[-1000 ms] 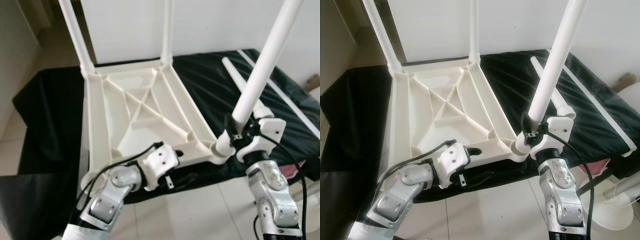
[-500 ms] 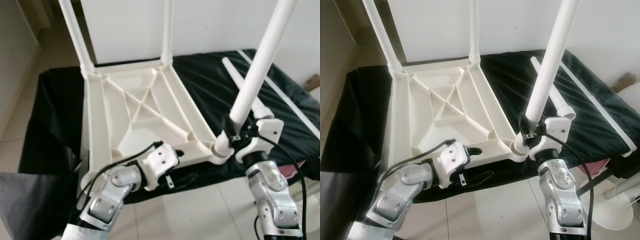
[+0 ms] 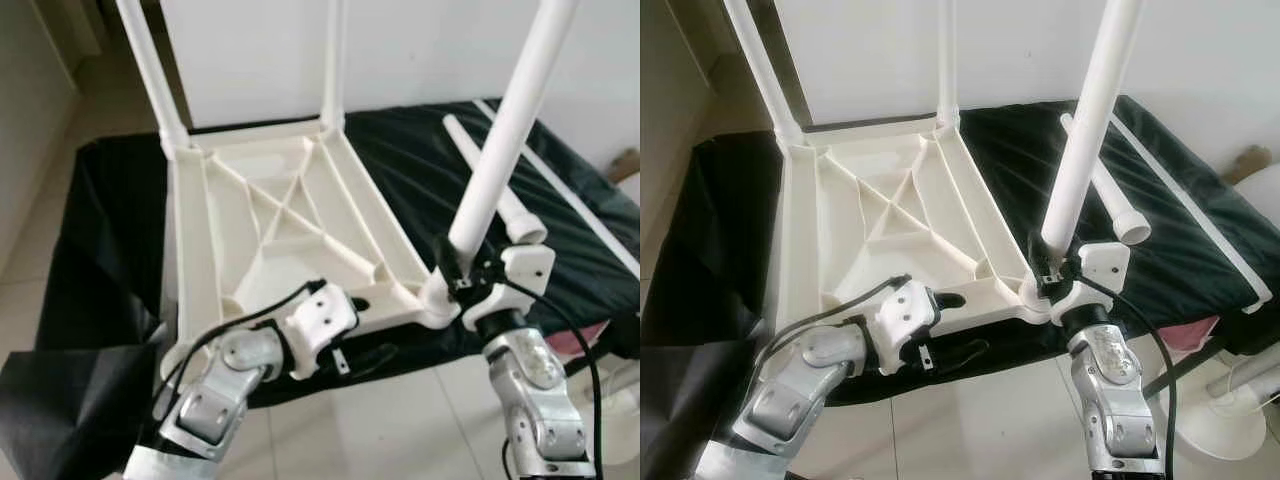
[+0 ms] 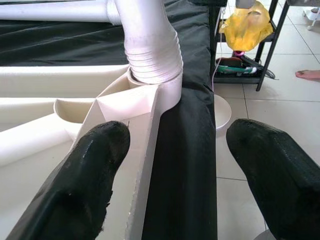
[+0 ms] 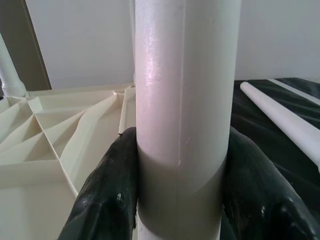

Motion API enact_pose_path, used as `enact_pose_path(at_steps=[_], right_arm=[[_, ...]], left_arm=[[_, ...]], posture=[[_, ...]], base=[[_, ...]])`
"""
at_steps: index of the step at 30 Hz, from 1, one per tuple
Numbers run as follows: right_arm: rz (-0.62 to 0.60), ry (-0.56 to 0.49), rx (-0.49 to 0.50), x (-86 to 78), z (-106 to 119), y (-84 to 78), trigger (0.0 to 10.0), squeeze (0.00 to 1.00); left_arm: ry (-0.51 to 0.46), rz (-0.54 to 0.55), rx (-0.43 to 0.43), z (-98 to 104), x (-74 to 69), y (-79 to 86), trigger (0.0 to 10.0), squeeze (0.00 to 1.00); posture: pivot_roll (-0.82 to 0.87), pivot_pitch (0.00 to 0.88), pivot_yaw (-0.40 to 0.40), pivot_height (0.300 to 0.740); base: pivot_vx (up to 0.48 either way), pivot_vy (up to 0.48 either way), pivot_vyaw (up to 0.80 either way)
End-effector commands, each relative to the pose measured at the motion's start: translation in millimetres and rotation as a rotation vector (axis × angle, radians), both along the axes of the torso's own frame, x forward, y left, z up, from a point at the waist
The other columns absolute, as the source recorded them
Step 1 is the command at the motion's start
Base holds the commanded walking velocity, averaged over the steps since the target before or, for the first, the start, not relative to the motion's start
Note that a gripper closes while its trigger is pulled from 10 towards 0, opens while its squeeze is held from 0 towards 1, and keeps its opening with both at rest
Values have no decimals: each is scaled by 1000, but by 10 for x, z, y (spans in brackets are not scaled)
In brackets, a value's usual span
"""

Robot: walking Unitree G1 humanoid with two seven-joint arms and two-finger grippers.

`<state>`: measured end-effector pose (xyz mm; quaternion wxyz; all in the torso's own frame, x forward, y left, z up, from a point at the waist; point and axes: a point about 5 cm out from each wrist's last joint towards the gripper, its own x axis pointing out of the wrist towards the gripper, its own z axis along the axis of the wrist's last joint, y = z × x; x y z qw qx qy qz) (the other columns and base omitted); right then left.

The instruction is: Building children table

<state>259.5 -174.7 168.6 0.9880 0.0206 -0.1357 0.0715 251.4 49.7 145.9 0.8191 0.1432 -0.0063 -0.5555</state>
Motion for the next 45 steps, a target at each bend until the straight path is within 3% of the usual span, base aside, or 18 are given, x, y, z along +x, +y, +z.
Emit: enact_pose_path(at_steps=[1,8,20,26,30,45], right_arm=[[1,55,2,-13,-139,-14,10000,0],[-12,66,7,-58,-223,-44,10000,0],[53,27,-35,-216,-327,43,10000,0],[17,73,30,-184,-414,47,10000,0],[-35,140,112,-12,-420,39,10000,0],[-26,136,80,-5,-438,-2,10000,0]], left_arm=[[-14,12,-5,49,10,-1,10000,0],[-15,14,-17,91,20,0,10000,0],[-16,12,-14,96,11,6,10000,0],[-14,8,-16,96,6,-2,10000,0],[-12,0,-13,98,2,-13,10000,0],[-13,2,-19,99,0,-32,10000,0]], posture=[[-21,73,-31,740],[-18,76,-29,740],[-20,78,-19,740],[-22,81,-12,740],[-25,79,-8,740],[-25,70,-18,740]], base=[[0,0,0],[0,0,0],[0,0,0],[0,0,0],[0,0,0],[0,0,0]])
